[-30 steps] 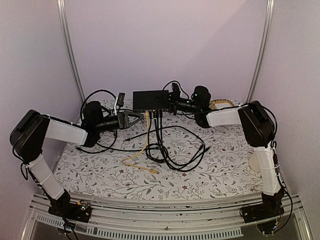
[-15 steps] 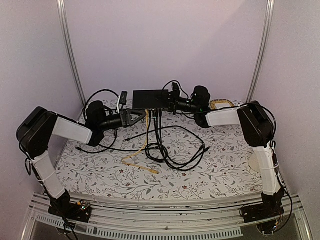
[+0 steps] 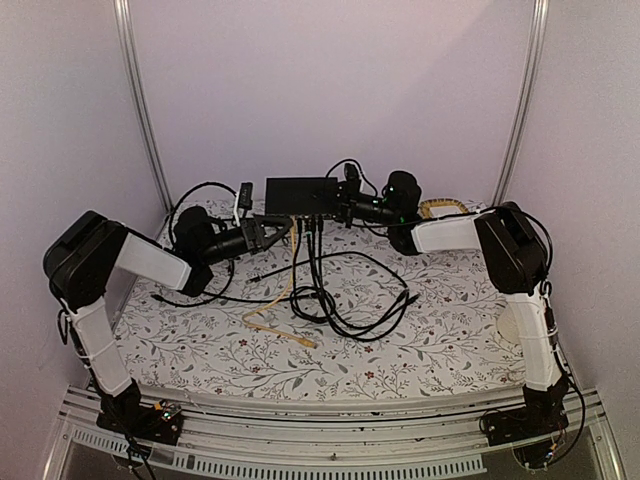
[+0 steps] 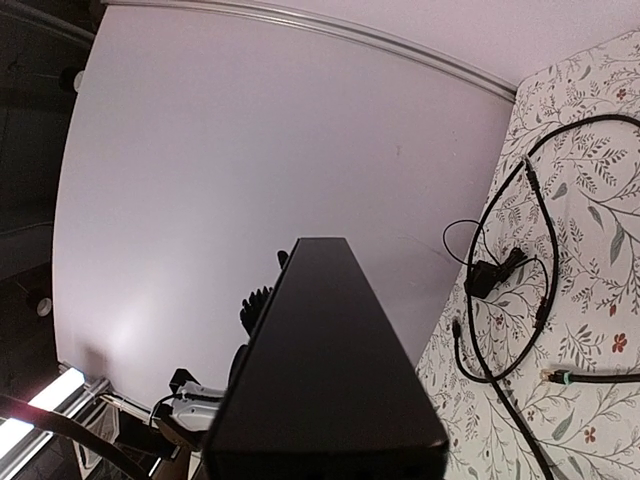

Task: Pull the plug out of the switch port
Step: Pull the connector from the switch port.

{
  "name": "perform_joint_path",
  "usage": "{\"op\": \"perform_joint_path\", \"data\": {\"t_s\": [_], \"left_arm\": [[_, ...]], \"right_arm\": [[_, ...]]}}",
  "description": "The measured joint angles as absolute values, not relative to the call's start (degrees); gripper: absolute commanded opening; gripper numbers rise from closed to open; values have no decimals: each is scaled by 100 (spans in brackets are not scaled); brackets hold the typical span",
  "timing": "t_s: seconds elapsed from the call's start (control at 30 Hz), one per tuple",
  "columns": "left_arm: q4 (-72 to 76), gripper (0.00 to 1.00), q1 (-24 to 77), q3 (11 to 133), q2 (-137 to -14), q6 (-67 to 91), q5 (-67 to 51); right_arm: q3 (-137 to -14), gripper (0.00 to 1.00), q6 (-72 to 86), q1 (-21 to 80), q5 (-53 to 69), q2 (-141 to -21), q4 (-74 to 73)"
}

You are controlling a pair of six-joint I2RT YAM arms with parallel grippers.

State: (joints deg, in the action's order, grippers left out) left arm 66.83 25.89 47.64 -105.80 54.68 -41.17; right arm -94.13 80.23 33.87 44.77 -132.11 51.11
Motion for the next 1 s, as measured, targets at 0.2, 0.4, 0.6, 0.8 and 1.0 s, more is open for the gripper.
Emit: {"op": "perform_joint_path", "data": {"t_s": [0.2,0.4,0.6,0.8,1.0], "left_arm": [[7024,45,2613,4764,-10624,5675,-3868],[7465,43,2626,4764,-10838,5889,-3710],[7614,42,2626,4762,-10901,5968,-3647],[7605,36,2626,4762,-10938,5968,-3640],[7601,29,2620,4764,-10997,5983,-3642]], "right_arm": [[-9413,2,8106,3402,4379,-13211,5238],[-9413,2,8101,3404,4331,-13211,5242],[-9413,2,8099,3404,4324,-13211,5234],[-9413,2,8034,3404,4338,-13209,5159],[-9408,2,7968,3406,4364,-13205,5076]]}}
